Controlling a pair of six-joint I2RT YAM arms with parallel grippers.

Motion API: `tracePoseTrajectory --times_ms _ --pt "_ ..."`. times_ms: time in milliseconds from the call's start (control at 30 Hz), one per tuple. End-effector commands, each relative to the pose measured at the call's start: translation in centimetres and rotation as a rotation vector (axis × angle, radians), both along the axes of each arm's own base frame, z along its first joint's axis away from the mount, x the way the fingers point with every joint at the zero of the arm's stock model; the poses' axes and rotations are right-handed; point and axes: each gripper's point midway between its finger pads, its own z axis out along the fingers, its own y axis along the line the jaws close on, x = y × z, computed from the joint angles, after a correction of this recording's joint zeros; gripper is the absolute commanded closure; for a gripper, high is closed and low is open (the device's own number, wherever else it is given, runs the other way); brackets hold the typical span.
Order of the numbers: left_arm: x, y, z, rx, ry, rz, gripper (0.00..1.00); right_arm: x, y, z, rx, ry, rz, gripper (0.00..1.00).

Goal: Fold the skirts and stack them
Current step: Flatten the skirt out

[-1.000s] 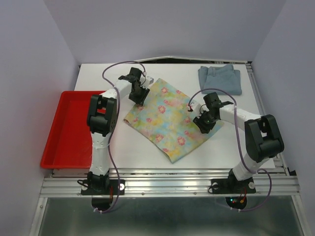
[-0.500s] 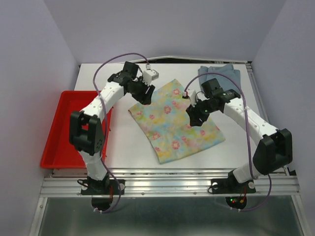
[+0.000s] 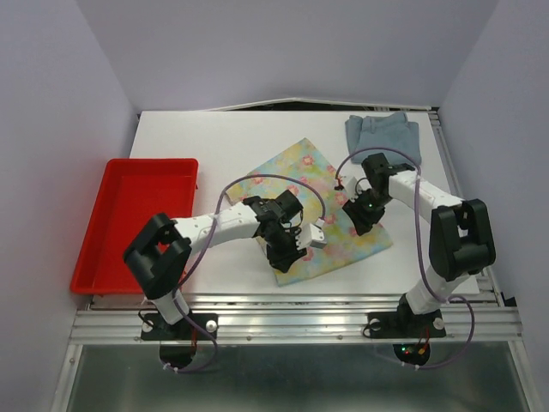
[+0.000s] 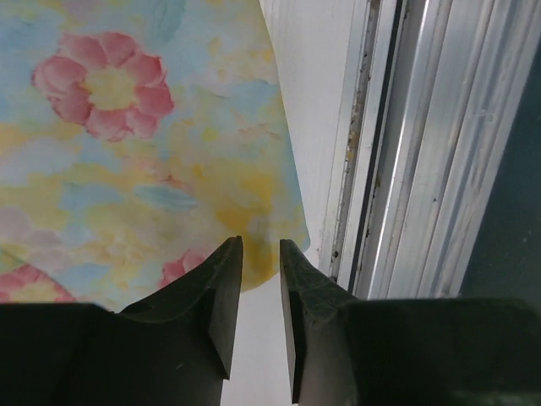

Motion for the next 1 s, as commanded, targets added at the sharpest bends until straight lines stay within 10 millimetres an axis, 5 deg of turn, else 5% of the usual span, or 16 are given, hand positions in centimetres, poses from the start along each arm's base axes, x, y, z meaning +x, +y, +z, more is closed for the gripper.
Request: tracePoseTrajectory --times_ms 0,167,333,467,500,567,600,700,767,900,967 --pt "0.8 1.1 -3.1 0.122 -0.037 -0.018 0.66 -1.6 -1.2 -2.0 -0.066 0.051 0.053 0.51" --pt "1.3 3.9 -5.2 0.257 -0.062 -0.039 0.67 -4.3 -1.8 -3.6 -0.085 0.150 0.061 0.52" --pt "1.1 6.3 -5.0 0.291 -0.043 -0.055 0.67 -7.1 -1.2 -3.6 -0.044 0.249 0.069 0.53" --pt "4.4 6.9 -1.2 0.176 -0.045 0.037 0.53 -10.7 1.9 -2.7 -0.004 0.299 0.185 0.53" --pt "7.1 6.7 1.0 0.103 -0.062 0.103 0.48 -11.4 2.6 -2.3 0.001 0.299 0.215 0.53" --pt "9.4 6.9 3.4 0.045 -0.076 0.162 0.36 -11.7 3.9 -1.9 -0.021 0.260 0.274 0.51" --pt "12.3 6.9 5.6 -0.007 -0.137 0.222 0.32 -11.6 4.6 -1.2 0.004 0.242 0.280 0.49" --pt "16.3 6.4 8.4 -0.069 -0.229 0.315 0.29 -10.9 7.0 1.6 0.105 0.261 0.277 0.41" --pt "17.5 6.5 8.4 -0.074 -0.225 0.344 0.28 -10.4 8.6 3.2 0.172 0.266 0.252 0.40" --pt "20.4 6.3 9.5 -0.178 -0.216 0.456 0.28 -5.7 10.6 7.2 0.226 0.041 0.236 0.39" --pt "22.8 7.8 10.2 -0.209 -0.231 0.529 0.27 -2.5 10.0 8.5 0.207 -0.084 0.193 0.39"
